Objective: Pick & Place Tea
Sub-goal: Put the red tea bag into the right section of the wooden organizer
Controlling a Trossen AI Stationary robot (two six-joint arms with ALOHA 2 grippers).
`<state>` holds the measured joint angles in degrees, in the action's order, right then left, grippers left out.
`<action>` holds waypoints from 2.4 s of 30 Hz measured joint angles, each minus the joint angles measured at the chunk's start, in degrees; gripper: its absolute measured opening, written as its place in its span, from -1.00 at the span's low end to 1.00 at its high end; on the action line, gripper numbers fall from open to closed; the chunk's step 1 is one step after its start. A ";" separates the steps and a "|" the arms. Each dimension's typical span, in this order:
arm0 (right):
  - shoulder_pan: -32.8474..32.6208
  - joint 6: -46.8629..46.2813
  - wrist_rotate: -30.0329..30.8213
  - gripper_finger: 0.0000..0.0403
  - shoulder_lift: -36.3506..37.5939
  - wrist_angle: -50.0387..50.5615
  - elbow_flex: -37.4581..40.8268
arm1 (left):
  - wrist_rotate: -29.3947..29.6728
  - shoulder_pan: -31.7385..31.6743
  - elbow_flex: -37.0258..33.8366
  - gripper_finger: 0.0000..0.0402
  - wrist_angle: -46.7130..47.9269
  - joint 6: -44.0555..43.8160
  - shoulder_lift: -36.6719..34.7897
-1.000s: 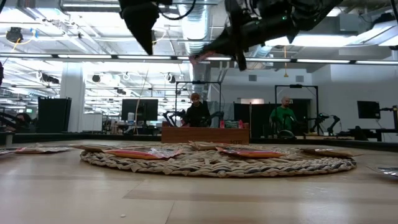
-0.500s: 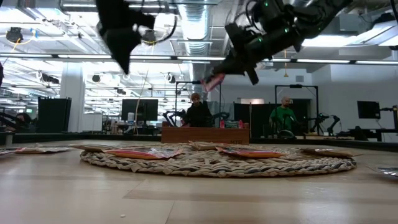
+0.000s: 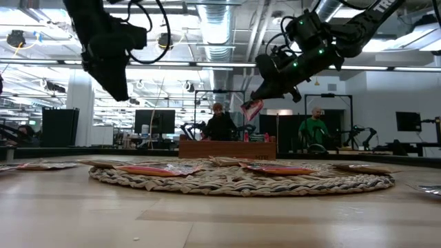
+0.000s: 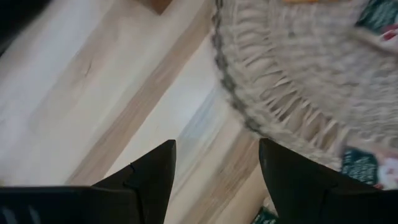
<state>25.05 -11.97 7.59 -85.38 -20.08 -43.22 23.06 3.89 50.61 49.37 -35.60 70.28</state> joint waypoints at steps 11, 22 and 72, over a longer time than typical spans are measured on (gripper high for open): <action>0.54 0.55 1.35 -1.00 -0.22 2.54 0.00 | 0.24 -2.12 -0.59 0.11 -5.54 6.73 -2.50; -0.18 0.12 1.64 -1.00 -7.91 -3.10 -1.33 | 0.07 -3.54 -0.63 0.11 -6.90 9.25 -2.42; -0.17 6.24 3.11 -1.00 -12.04 0.89 -2.47 | -3.09 -3.55 -0.63 0.11 -8.86 9.23 -2.42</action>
<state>24.88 -5.73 10.70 -97.43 -19.19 -45.69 19.97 0.34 49.98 40.51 -26.37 67.85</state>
